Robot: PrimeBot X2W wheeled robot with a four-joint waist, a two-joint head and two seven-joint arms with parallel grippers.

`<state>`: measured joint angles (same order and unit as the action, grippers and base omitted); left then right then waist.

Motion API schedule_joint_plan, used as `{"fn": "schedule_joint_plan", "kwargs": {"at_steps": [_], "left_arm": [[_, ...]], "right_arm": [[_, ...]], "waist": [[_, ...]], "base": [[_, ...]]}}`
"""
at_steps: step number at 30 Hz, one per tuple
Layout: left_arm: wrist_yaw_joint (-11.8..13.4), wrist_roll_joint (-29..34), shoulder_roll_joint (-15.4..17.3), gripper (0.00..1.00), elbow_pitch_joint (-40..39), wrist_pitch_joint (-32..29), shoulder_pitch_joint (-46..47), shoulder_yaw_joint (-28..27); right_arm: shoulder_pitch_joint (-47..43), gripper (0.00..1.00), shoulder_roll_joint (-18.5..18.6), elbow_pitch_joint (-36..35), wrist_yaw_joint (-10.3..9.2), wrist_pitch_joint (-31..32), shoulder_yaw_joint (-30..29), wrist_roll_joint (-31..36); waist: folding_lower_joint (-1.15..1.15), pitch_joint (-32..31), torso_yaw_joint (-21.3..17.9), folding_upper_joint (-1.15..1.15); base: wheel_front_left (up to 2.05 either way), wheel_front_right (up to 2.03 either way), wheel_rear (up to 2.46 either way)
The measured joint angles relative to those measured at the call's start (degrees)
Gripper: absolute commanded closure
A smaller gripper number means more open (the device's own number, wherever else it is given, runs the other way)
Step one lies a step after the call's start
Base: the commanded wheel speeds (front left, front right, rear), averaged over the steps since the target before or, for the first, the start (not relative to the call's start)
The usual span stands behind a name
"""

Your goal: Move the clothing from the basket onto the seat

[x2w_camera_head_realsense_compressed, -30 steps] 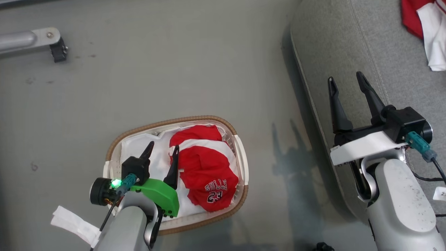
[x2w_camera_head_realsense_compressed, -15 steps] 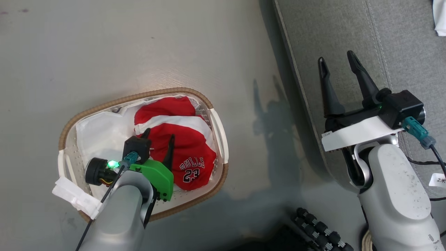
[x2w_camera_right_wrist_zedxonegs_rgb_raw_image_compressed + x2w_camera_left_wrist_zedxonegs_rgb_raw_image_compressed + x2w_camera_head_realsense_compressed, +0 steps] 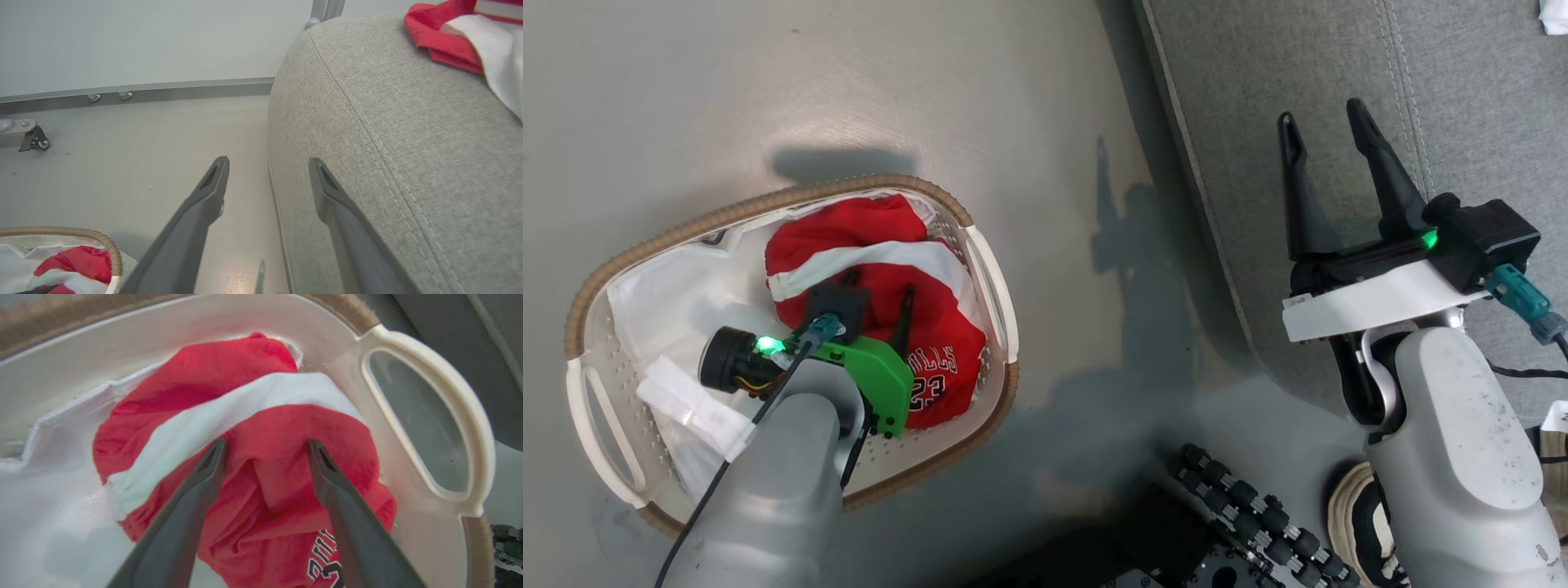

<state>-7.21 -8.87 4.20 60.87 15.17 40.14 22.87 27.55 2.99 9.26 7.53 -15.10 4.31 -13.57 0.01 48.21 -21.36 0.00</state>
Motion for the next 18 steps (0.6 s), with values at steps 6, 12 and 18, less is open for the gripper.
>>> {"fn": "schedule_joint_plan", "kwargs": {"at_steps": [6, 12, 18], "left_arm": [[1.0, 0.5, -0.4, 0.0, 4.9, 0.0, 4.1, 1.2], [1.4, 1.9, -0.9, 0.0, 9.2, -0.2, 7.4, 3.4], [1.7, 2.9, -1.2, 0.0, 11.3, -1.8, 9.4, 6.0]], "right_arm": [[-1.0, 0.0, 0.0, -1.1, 0.0, 0.0, -0.7, 0.5], [-1.3, 0.0, 0.0, -1.6, 0.0, 0.0, -1.1, 0.5], [-1.7, 0.0, 0.0, -1.9, 0.0, 0.0, -1.3, 0.6]], "waist": [[0.0, 1.3, 0.1, 0.0], [0.0, 2.4, 0.6, 0.0], [0.0, 3.0, 1.0, 0.0]], "base": [[0.0, 0.0, 0.0], [0.0, 0.0, 0.0], [0.0, 0.0, 0.0]]}}
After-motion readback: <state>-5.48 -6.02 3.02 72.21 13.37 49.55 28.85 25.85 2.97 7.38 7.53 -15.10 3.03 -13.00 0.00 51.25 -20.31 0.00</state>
